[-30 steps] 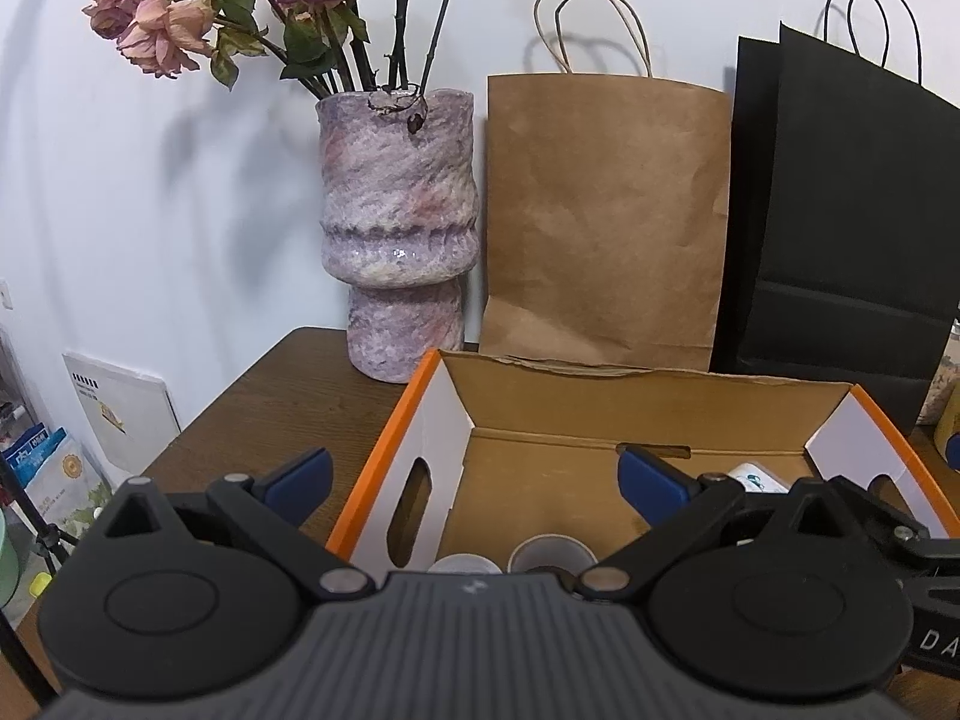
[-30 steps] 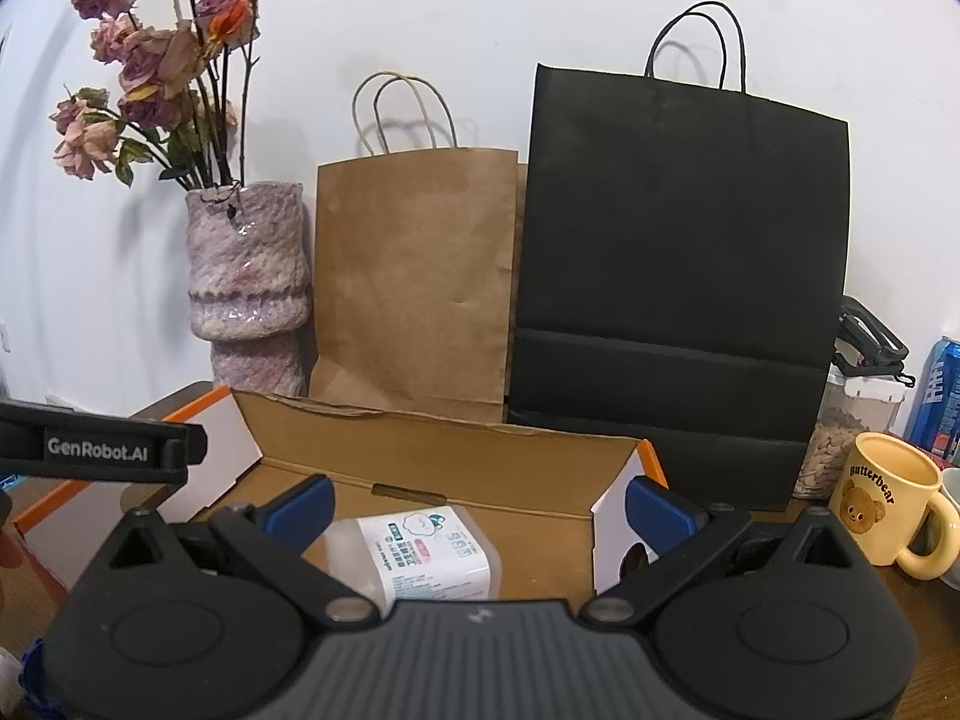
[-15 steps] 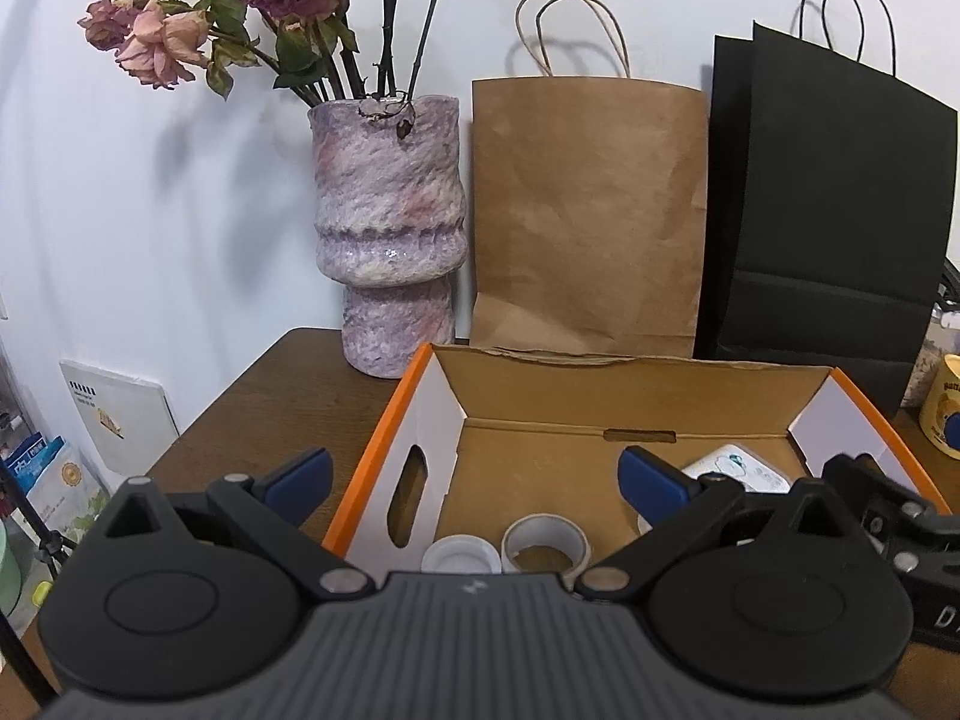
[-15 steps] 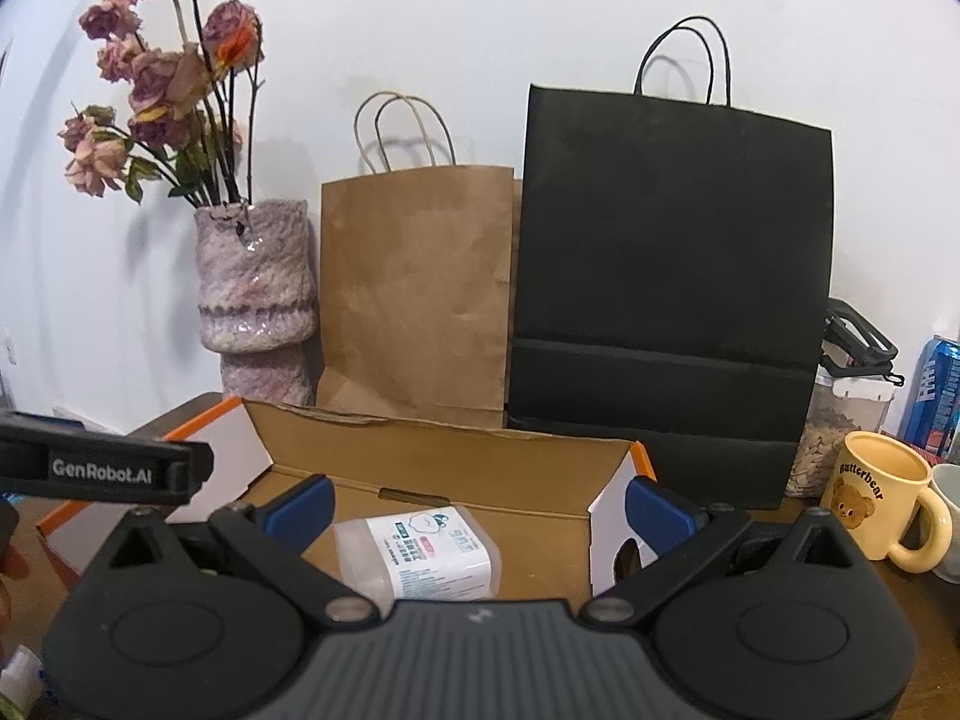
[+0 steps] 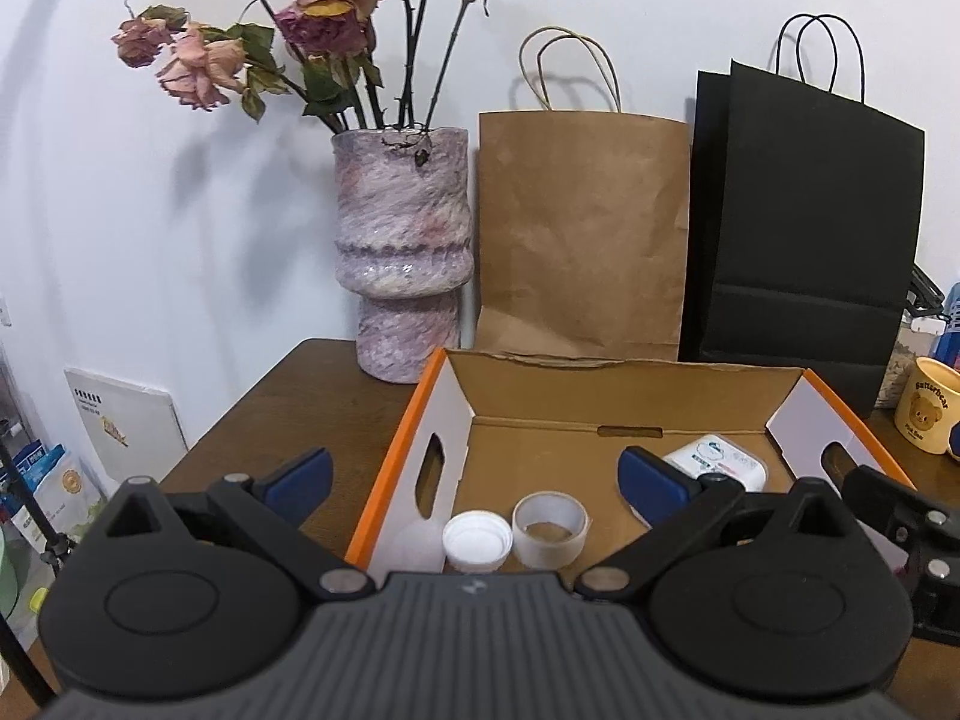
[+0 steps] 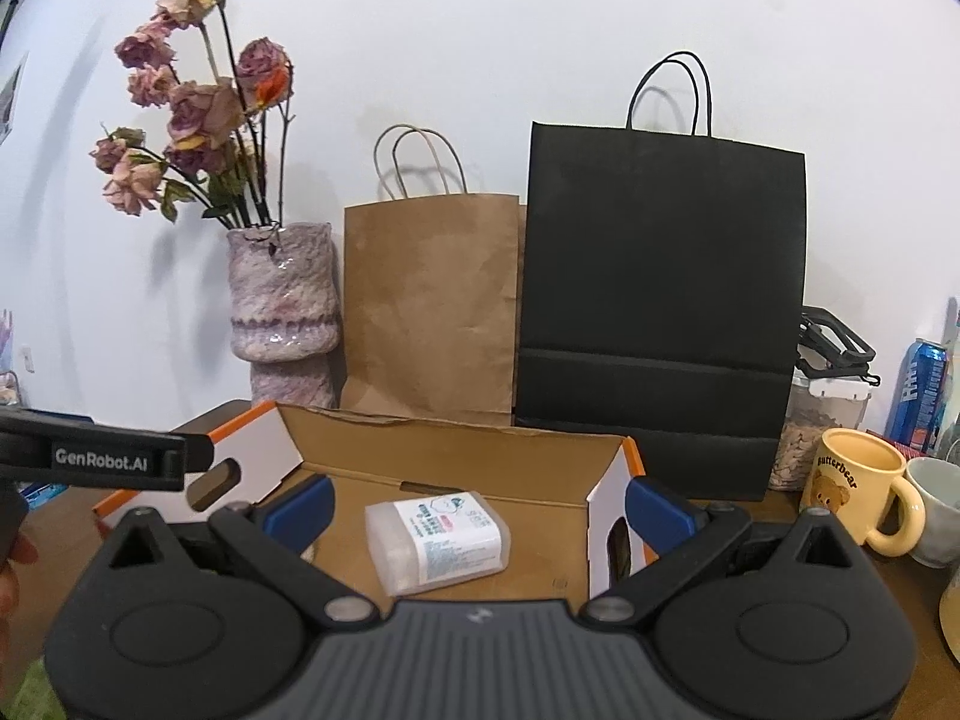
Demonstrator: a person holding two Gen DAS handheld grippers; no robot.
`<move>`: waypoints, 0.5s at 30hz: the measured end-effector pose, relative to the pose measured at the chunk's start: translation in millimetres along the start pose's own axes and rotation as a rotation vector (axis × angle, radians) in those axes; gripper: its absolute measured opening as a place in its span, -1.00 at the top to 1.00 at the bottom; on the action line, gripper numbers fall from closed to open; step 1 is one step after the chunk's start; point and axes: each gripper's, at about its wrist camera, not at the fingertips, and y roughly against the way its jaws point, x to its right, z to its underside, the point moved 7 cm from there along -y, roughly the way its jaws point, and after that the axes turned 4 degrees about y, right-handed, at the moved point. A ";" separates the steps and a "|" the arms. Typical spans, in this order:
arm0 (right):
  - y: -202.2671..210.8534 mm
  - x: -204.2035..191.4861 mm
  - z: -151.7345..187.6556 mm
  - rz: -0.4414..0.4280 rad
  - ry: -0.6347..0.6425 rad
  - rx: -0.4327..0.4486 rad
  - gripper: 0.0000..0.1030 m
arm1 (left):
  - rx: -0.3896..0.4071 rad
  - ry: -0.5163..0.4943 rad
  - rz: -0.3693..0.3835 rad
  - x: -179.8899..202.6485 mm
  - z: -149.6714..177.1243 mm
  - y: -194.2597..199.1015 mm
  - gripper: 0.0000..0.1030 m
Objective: Organize rigid objects
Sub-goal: 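Release the white cap with the left tool while the right tool drops the container in, then withdraw both tools from the box back toward the table objects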
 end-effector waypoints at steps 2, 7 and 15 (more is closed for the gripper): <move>7.9 -1.6 2.2 -0.004 0.002 0.001 -1.00 | -0.005 0.003 -0.002 -2.8 3.2 5.4 -1.00; 26.4 -6.4 8.0 -0.013 0.002 -0.002 -1.00 | -0.010 0.007 -0.004 -9.5 10.6 19.8 -1.00; 54.6 -11.3 19.2 -0.024 -0.017 -0.012 -1.00 | -0.009 0.001 -0.003 -15.0 21.7 45.4 -1.00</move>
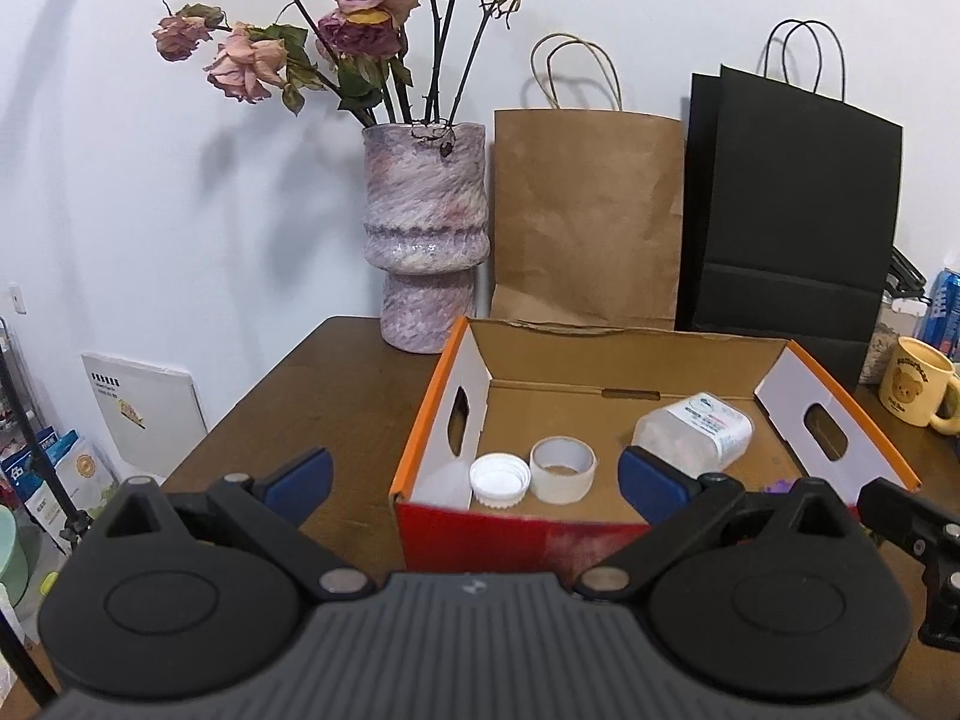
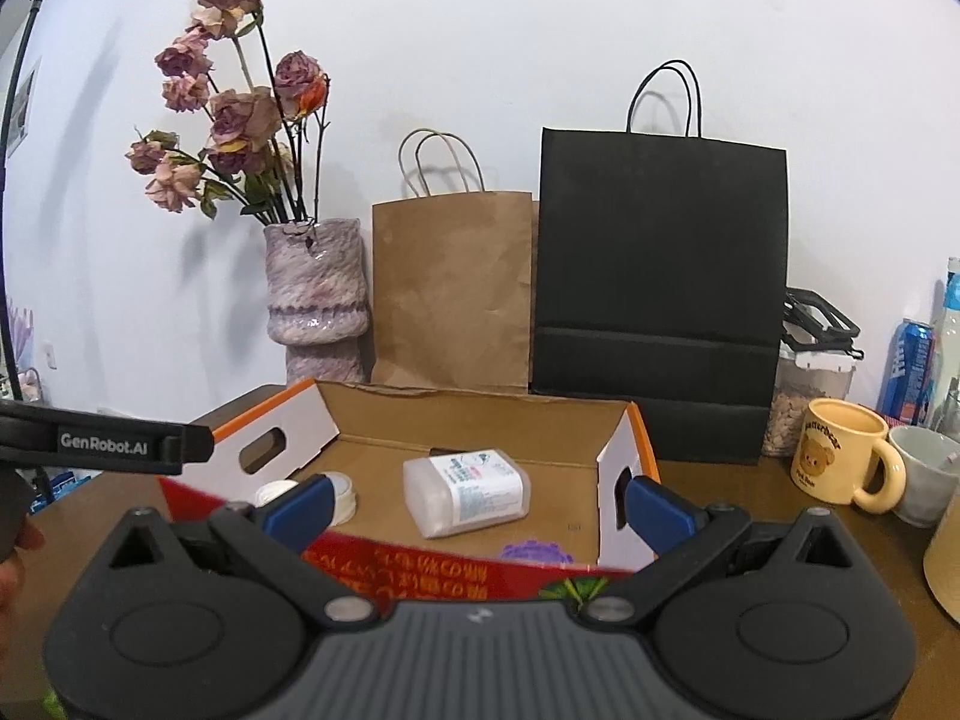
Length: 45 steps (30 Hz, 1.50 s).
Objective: Organize rigid objects
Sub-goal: 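Withdraw both tools from the box back toward the table objects, then grasp the green spray bottle with the left tool while the right tool grasps the white spray bottle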
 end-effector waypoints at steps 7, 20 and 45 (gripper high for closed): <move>25.0 -3.4 13.7 0.006 -0.018 -0.008 -1.00 | 0.003 -0.012 0.003 -2.8 16.2 23.4 -1.00; 60.0 -15.0 37.8 0.006 -0.017 -0.032 -1.00 | -0.025 -0.006 -0.001 -14.0 47.0 54.6 -1.00; 83.7 -29.5 77.3 0.038 -0.002 -0.097 -1.00 | -0.186 -0.034 -0.072 -42.2 111.7 53.6 -1.00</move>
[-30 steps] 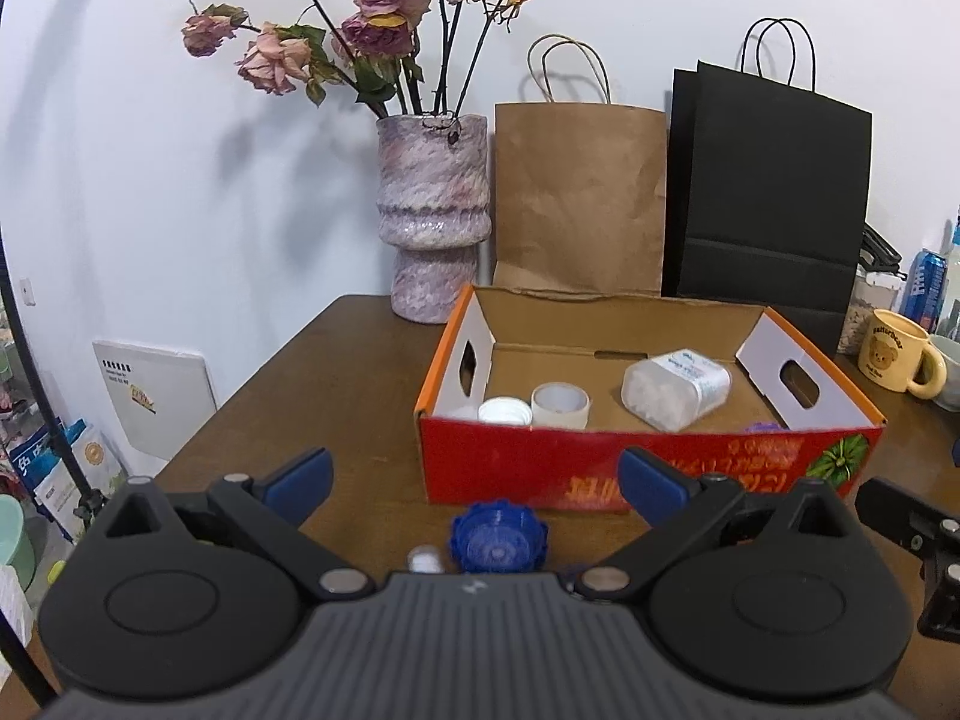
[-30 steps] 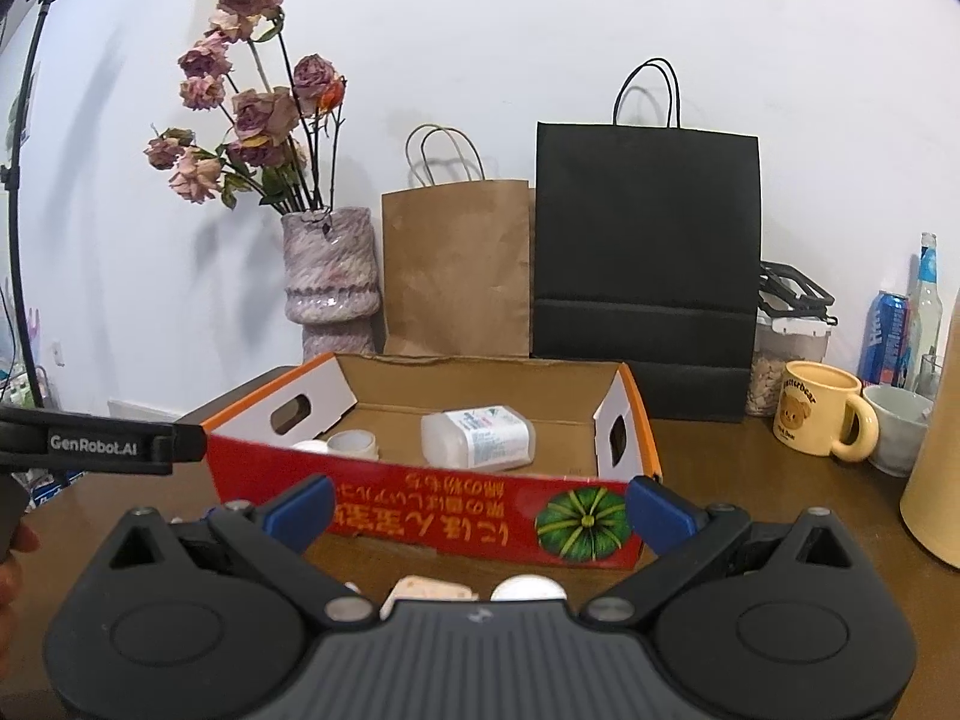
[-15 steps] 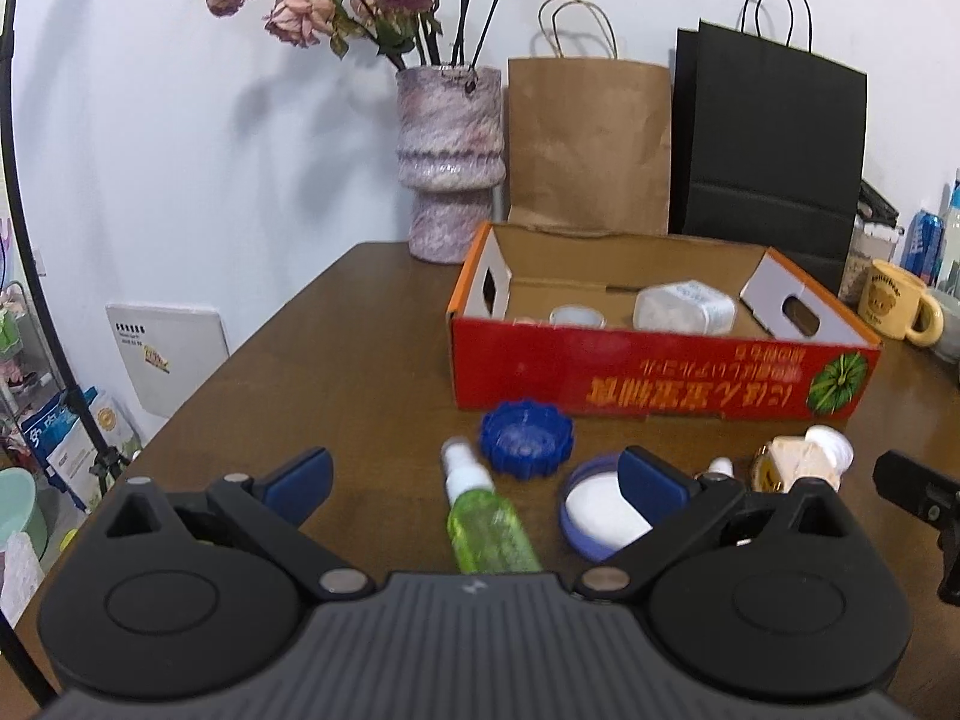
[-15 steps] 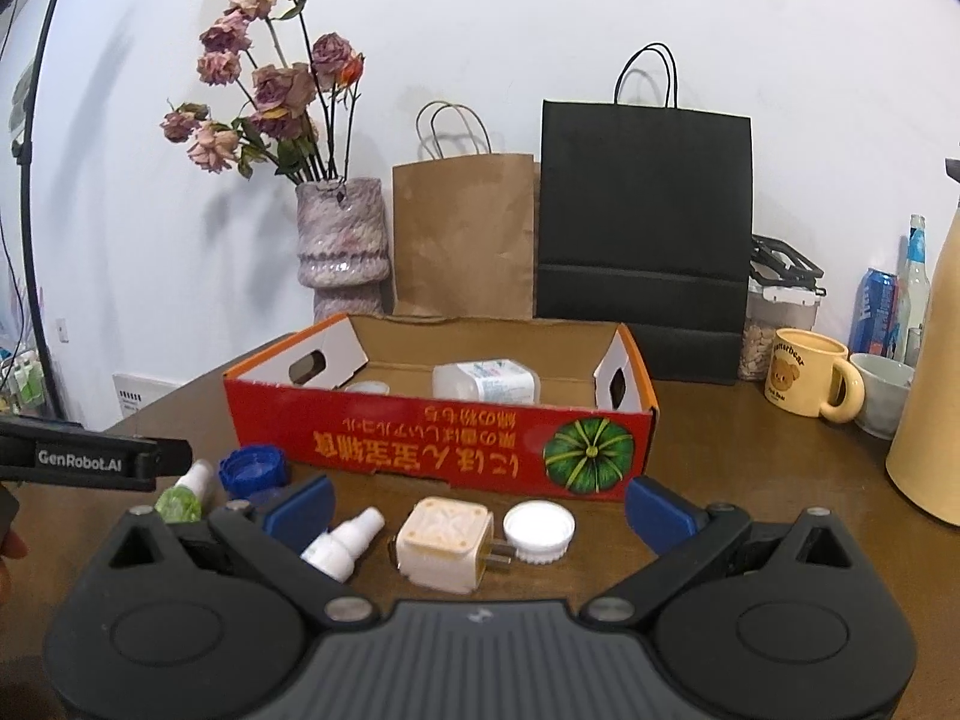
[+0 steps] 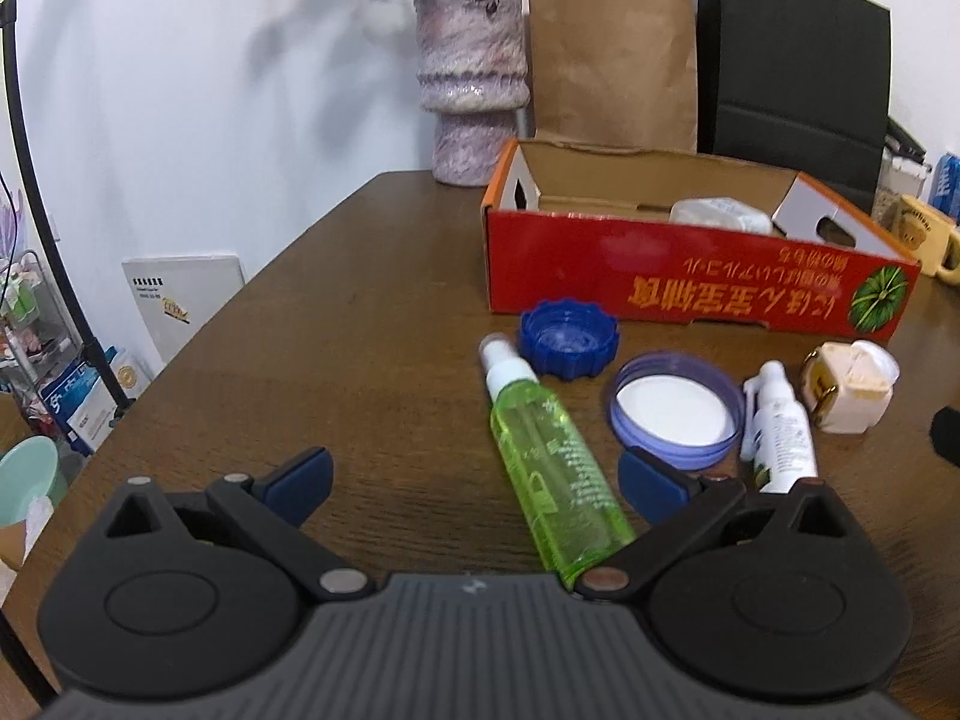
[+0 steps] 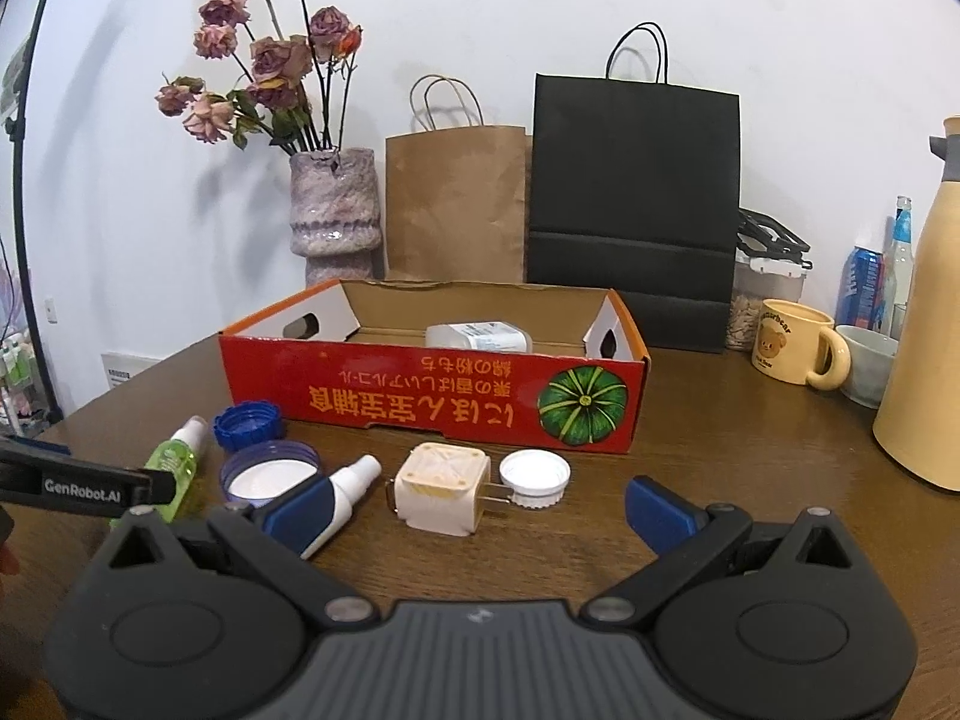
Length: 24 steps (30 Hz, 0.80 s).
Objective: Organize rigid objects
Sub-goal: 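Grasp the green spray bottle with the left tool while the right tool grasps the white spray bottle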
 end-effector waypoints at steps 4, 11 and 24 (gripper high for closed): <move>-2.2 -0.9 2.2 0.001 0.000 -0.006 -1.00 | -0.014 -0.010 -0.022 1.3 4.3 -5.6 -1.00; -2.5 -6.0 4.2 -0.006 0.013 -0.010 -1.00 | -0.025 0.007 -0.022 3.4 6.2 -9.8 -1.00; -5.0 -10.4 5.8 -0.005 0.026 -0.019 -1.00 | -0.028 0.020 0.022 16.0 3.1 -16.6 0.05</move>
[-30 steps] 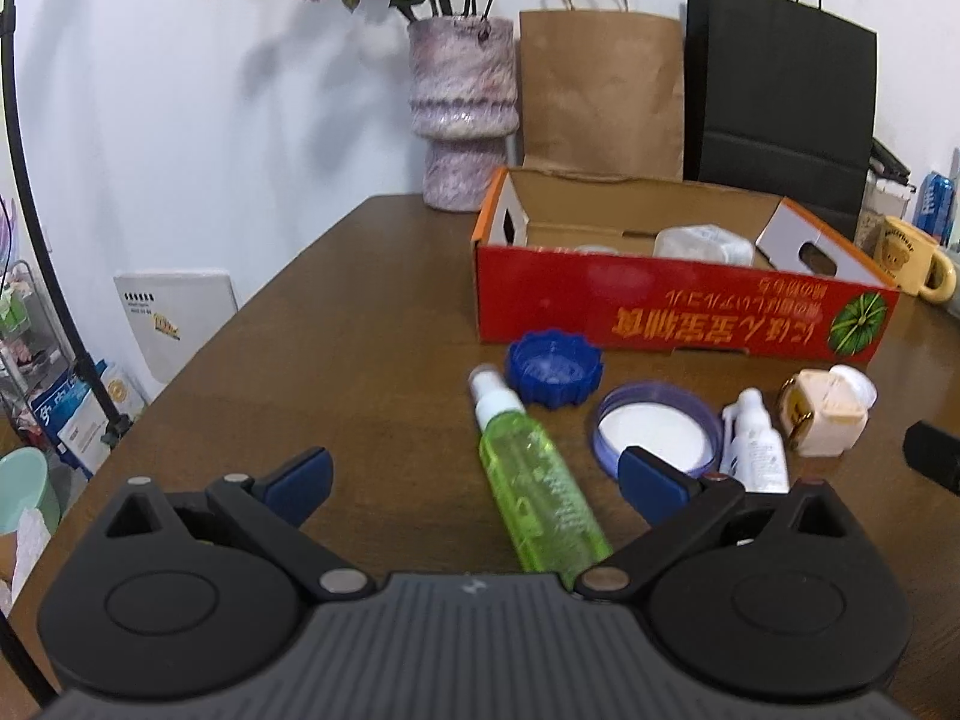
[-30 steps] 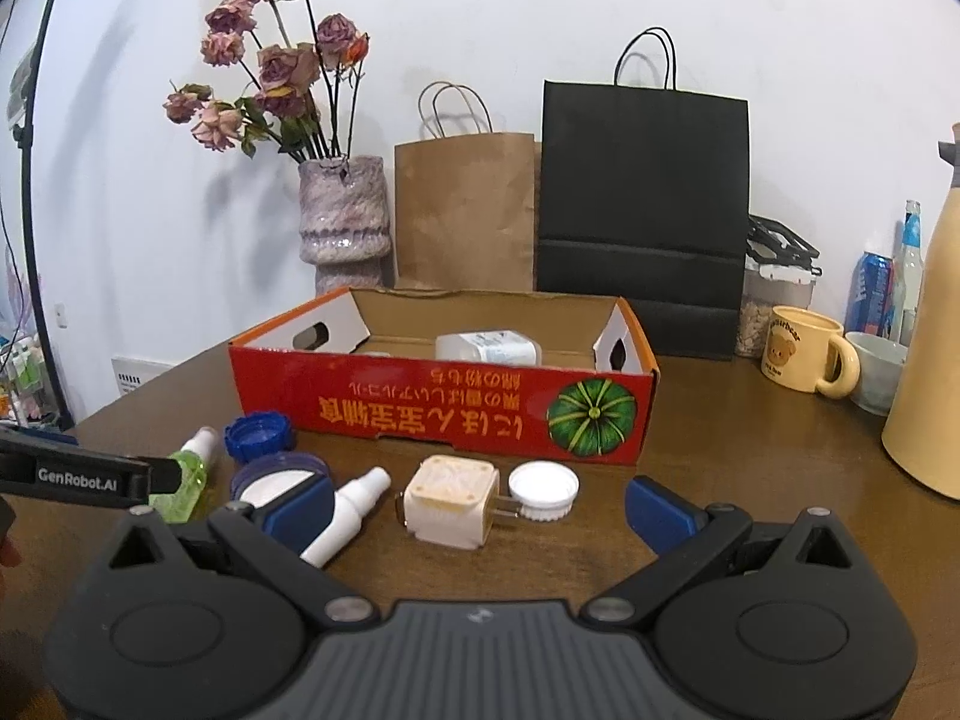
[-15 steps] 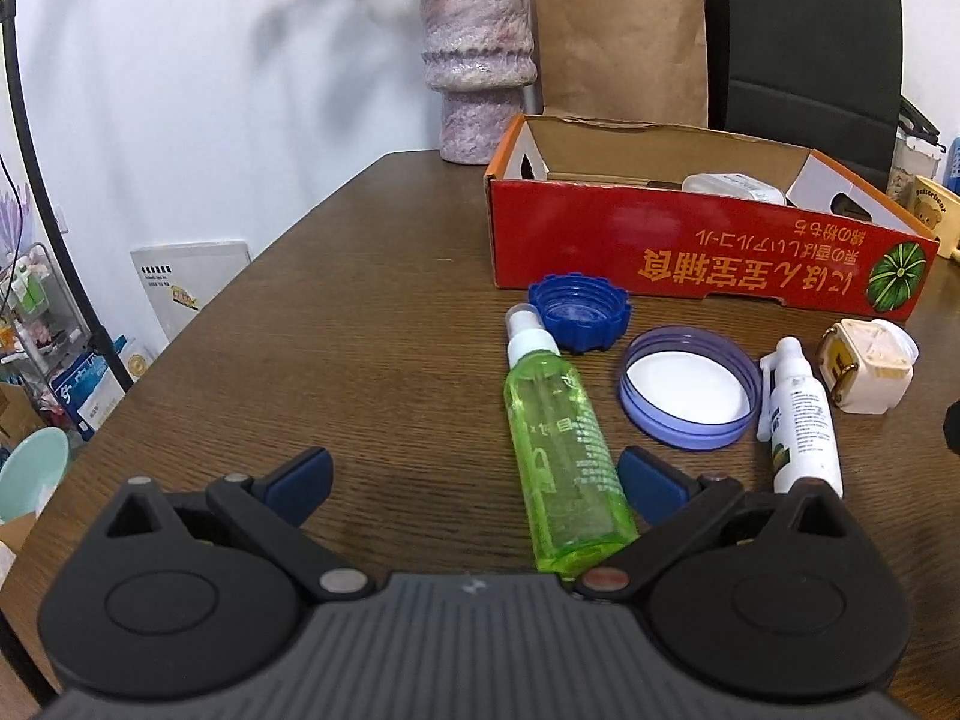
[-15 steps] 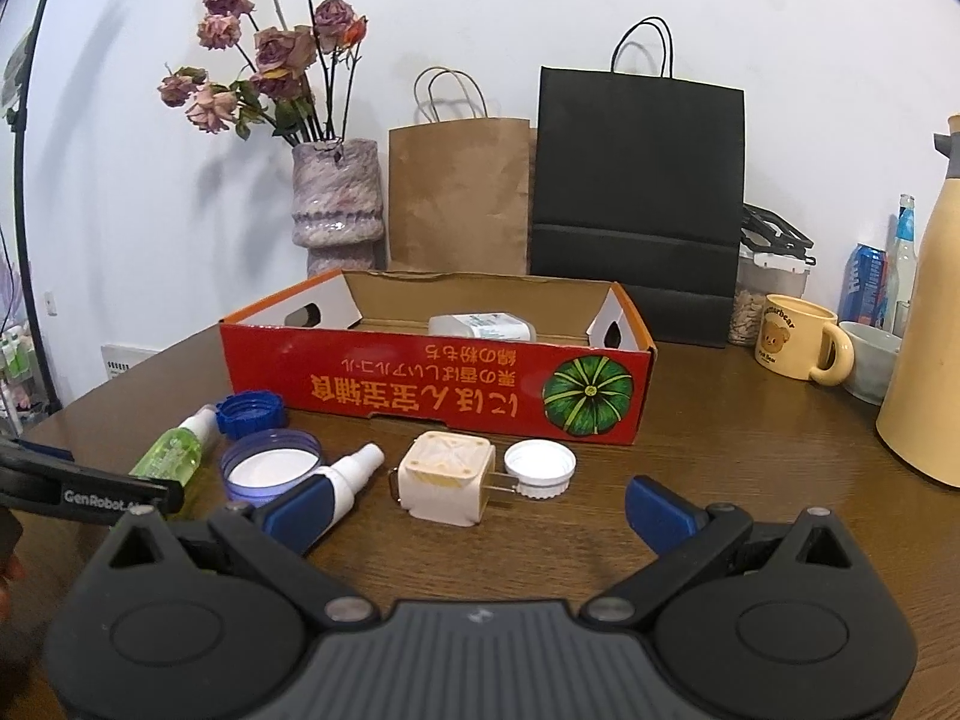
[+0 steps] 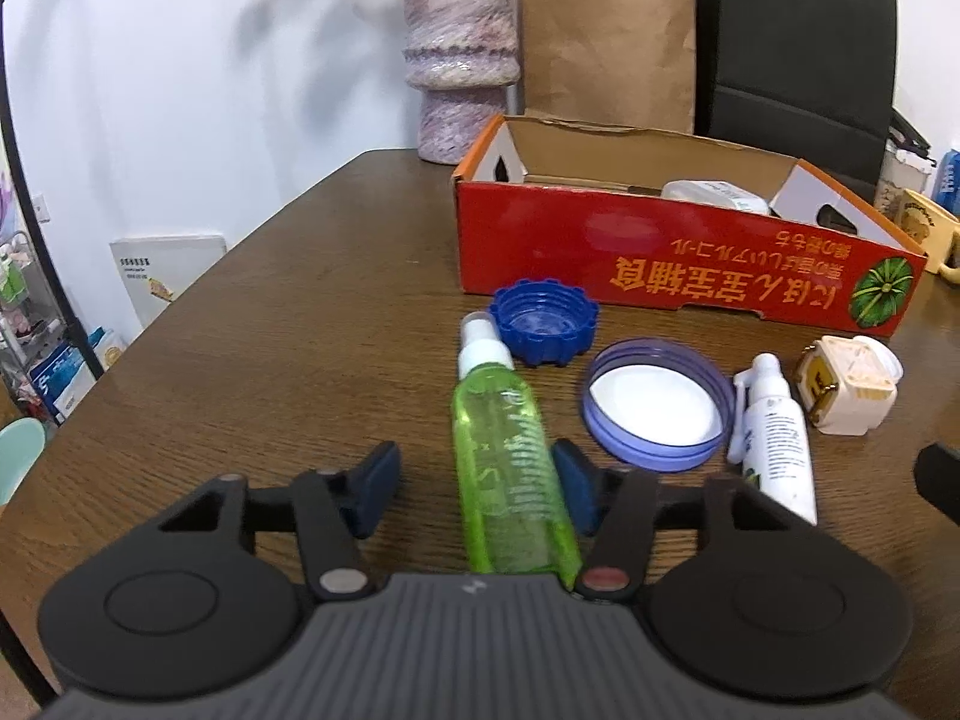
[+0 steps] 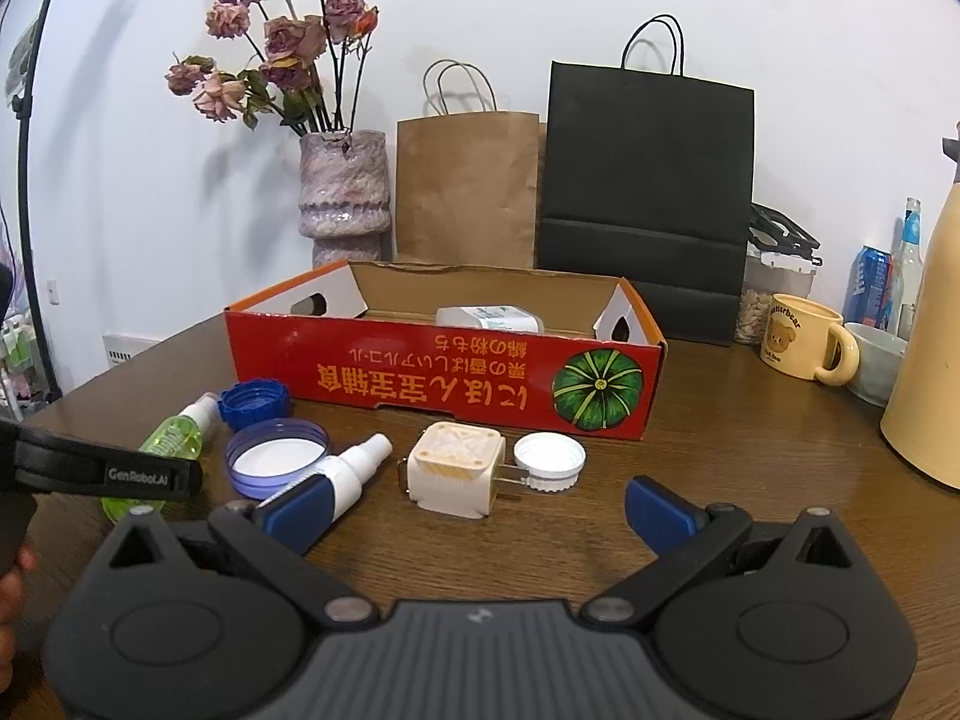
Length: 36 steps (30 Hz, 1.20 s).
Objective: Organize rigid objects
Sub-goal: 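Grasp the green spray bottle with the left tool while the right tool grasps the white spray bottle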
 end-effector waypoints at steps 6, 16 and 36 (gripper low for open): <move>-0.8 -0.9 0.2 0.000 0.002 -0.002 -1.00 | 0.005 -0.003 0.014 0.7 -0.3 2.3 0.37; -2.4 -12.6 1.0 -0.016 0.007 -0.003 -1.00 | -0.004 0.009 0.013 -3.9 -2.0 1.4 0.37; -28.4 -48.5 -7.0 -0.057 0.005 -0.053 -1.00 | 0.038 0.036 0.010 -20.1 -10.4 9.5 0.37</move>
